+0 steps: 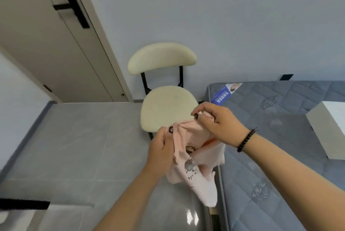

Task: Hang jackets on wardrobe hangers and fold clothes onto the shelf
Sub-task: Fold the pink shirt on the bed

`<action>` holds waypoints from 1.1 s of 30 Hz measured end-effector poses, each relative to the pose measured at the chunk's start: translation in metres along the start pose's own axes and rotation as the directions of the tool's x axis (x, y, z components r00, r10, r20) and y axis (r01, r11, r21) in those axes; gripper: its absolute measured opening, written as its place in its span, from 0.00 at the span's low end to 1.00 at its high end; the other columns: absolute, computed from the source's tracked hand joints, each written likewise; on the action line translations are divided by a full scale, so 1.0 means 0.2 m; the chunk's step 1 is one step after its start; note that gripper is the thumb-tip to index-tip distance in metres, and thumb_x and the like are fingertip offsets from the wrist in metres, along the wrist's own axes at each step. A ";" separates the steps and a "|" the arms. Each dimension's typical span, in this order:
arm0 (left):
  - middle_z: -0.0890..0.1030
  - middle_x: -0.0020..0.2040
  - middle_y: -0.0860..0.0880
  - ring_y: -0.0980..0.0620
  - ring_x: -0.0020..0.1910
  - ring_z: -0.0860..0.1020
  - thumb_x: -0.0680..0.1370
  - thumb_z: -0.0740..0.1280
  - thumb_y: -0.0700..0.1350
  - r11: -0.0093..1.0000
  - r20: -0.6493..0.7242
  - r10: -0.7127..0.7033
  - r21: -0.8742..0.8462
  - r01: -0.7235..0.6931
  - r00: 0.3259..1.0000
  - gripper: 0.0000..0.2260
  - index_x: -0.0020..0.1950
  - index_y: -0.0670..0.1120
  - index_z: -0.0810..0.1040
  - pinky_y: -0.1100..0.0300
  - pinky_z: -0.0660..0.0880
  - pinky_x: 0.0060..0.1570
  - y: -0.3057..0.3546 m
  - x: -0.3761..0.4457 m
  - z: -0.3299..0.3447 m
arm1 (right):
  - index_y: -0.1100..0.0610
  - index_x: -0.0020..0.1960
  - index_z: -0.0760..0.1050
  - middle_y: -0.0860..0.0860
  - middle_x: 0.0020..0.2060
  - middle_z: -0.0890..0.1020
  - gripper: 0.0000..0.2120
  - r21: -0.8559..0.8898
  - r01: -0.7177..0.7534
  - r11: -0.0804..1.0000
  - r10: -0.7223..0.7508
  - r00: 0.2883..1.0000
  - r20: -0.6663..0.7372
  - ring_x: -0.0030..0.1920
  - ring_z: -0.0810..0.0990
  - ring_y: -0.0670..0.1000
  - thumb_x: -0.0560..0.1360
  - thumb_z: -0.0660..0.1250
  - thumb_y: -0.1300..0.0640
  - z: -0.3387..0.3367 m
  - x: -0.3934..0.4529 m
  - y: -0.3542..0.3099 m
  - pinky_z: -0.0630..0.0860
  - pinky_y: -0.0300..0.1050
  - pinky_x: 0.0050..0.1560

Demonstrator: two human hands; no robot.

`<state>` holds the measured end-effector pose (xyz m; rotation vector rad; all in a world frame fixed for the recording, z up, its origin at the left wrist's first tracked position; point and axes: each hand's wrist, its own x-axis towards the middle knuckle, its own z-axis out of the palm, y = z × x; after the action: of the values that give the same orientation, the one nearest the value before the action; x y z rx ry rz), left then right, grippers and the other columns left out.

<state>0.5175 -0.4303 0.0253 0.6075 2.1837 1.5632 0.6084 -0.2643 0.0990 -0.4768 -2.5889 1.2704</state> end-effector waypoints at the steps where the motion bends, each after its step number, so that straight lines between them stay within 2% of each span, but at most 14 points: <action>1: 0.70 0.34 0.48 0.56 0.32 0.67 0.83 0.57 0.44 1.000 -0.023 0.005 -0.012 -0.006 1.000 0.13 0.44 0.36 0.69 0.63 0.65 0.33 0.03 0.04 -0.11 | 0.48 0.48 0.77 0.51 0.39 0.81 0.02 -0.012 0.038 0.999 -0.037 0.998 0.052 0.38 0.77 0.50 0.76 0.67 0.55 0.02 0.05 -0.07 0.73 0.43 0.43; 4: 0.71 0.35 0.47 0.55 0.34 0.68 0.82 0.59 0.49 0.999 -0.098 0.034 -0.015 -0.036 0.995 0.17 0.45 0.35 0.72 0.60 0.65 0.34 0.12 0.10 -0.46 | 0.51 0.45 0.79 0.51 0.37 0.80 0.08 -0.108 0.146 0.983 -0.122 0.971 0.206 0.37 0.75 0.49 0.70 0.74 0.49 0.10 0.20 -0.27 0.71 0.43 0.40; 7: 0.72 0.32 0.51 0.55 0.32 0.67 0.79 0.65 0.53 0.999 -0.131 0.045 0.011 -0.044 0.990 0.13 0.40 0.45 0.73 0.58 0.65 0.35 0.17 0.11 -0.82 | 0.52 0.42 0.81 0.49 0.34 0.82 0.02 -0.182 0.264 0.947 -0.220 0.948 0.228 0.36 0.77 0.48 0.72 0.72 0.54 0.19 0.36 -0.45 0.73 0.43 0.40; 10: 0.77 0.33 0.60 0.59 0.32 0.71 0.66 0.77 0.53 0.967 -0.085 -0.020 0.252 0.041 0.996 0.15 0.43 0.53 0.73 0.65 0.68 0.33 0.19 0.04 -1.15 | 0.52 0.40 0.81 0.48 0.32 0.82 0.07 -0.209 0.330 0.921 -0.297 0.939 0.173 0.34 0.78 0.48 0.75 0.67 0.59 0.29 0.51 -0.63 0.74 0.49 0.38; 12: 0.78 0.42 0.61 0.59 0.41 0.75 0.59 0.77 0.57 0.834 -0.040 -0.052 0.548 0.065 0.998 0.24 0.49 0.57 0.72 0.61 0.74 0.40 0.18 -0.02 -1.32 | 0.56 0.40 0.81 0.51 0.30 0.80 0.07 -0.250 0.402 0.881 -0.370 0.914 0.166 0.31 0.76 0.53 0.75 0.67 0.58 0.38 0.61 -0.78 0.73 0.52 0.35; 14: 0.79 0.46 0.58 0.53 0.45 0.77 0.63 0.74 0.60 0.643 -0.021 -0.032 0.765 0.037 0.999 0.23 0.52 0.56 0.71 0.54 0.75 0.44 0.14 -0.07 -1.47 | 0.57 0.39 0.81 0.52 0.29 0.80 0.08 -0.269 0.462 0.845 -0.440 0.887 0.143 0.32 0.76 0.54 0.75 0.67 0.57 0.48 0.69 -0.91 0.72 0.50 0.35; 15: 0.79 0.46 0.56 0.51 0.45 0.77 0.67 0.73 0.58 0.614 -0.049 -0.025 0.787 0.054 0.998 0.19 0.53 0.54 0.72 0.54 0.75 0.44 0.11 -0.10 -1.54 | 0.58 0.38 0.81 0.53 0.29 0.80 0.08 -0.273 0.487 0.830 -0.469 0.873 0.132 0.33 0.76 0.55 0.75 0.67 0.57 0.52 0.73 -0.98 0.73 0.50 0.36; 19: 0.82 0.42 0.54 0.51 0.43 0.79 0.74 0.70 0.50 0.764 -0.294 -0.074 0.597 0.243 0.953 0.06 0.49 0.51 0.79 0.53 0.76 0.44 0.04 -0.28 -1.84 | 0.55 0.35 0.79 0.46 0.25 0.75 0.10 -0.215 0.549 0.808 -0.539 0.835 0.107 0.32 0.73 0.53 0.75 0.68 0.57 0.68 0.86 -1.21 0.69 0.45 0.34; 21: 0.81 0.41 0.53 0.52 0.42 0.79 0.75 0.70 0.50 0.798 -0.398 -0.095 0.518 0.309 0.912 0.04 0.47 0.51 0.79 0.53 0.75 0.44 0.03 -0.37 -1.96 | 0.50 0.31 0.74 0.43 0.23 0.71 0.14 -0.184 0.578 0.795 -0.571 0.816 0.095 0.30 0.71 0.52 0.74 0.69 0.57 0.75 0.92 -1.31 0.65 0.44 0.32; 24: 0.81 0.44 0.51 0.53 0.43 0.79 0.78 0.67 0.44 0.866 -0.541 -0.089 0.373 0.333 0.837 0.04 0.51 0.50 0.79 0.58 0.74 0.44 0.04 -0.52 -2.04 | 0.52 0.31 0.75 0.43 0.25 0.73 0.13 -0.090 0.587 0.805 -0.579 0.809 0.100 0.34 0.74 0.52 0.73 0.71 0.53 0.86 1.01 -1.43 0.66 0.41 0.36; 27: 0.80 0.40 0.51 0.56 0.38 0.76 0.79 0.66 0.42 0.899 -0.729 -0.063 0.254 0.356 0.681 0.06 0.46 0.53 0.78 0.62 0.69 0.37 0.08 -0.65 -2.06 | 0.54 0.24 0.66 0.48 0.21 0.68 0.22 -0.044 0.628 0.777 -0.613 0.772 0.169 0.28 0.69 0.49 0.70 0.74 0.50 0.96 1.09 -1.52 0.64 0.36 0.30; 29: 0.79 0.37 0.50 0.60 0.32 0.74 0.79 0.66 0.42 0.925 -0.837 -0.051 0.166 0.341 0.545 0.04 0.46 0.50 0.79 0.65 0.68 0.34 0.14 -0.74 -2.04 | 0.58 0.25 0.69 0.51 0.22 0.69 0.22 -0.056 0.683 0.728 -0.638 0.706 0.308 0.28 0.69 0.49 0.70 0.73 0.48 1.02 1.11 -1.57 0.62 0.37 0.29; 31: 0.81 0.40 0.45 0.62 0.33 0.74 0.79 0.67 0.43 0.952 -0.899 -0.045 0.093 0.291 0.436 0.04 0.49 0.44 0.81 0.68 0.69 0.35 0.23 -0.81 -1.99 | 0.55 0.26 0.70 0.49 0.23 0.71 0.21 -0.034 0.727 0.686 -0.642 0.626 0.443 0.29 0.70 0.47 0.71 0.72 0.48 1.09 1.11 -1.60 0.64 0.40 0.30; 33: 0.83 0.43 0.45 0.61 0.37 0.77 0.78 0.67 0.47 0.969 -0.928 -0.071 0.024 0.247 0.367 0.07 0.48 0.45 0.82 0.64 0.72 0.41 0.33 -0.86 -1.91 | 0.49 0.29 0.72 0.46 0.27 0.74 0.16 0.019 0.812 0.583 -0.688 0.481 0.544 0.32 0.73 0.45 0.71 0.72 0.47 1.16 1.05 -1.64 0.67 0.41 0.34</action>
<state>0.4620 -0.8053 0.2151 -0.7085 3.0251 1.8546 0.2745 -0.5409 0.2305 1.0649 -2.7675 0.7825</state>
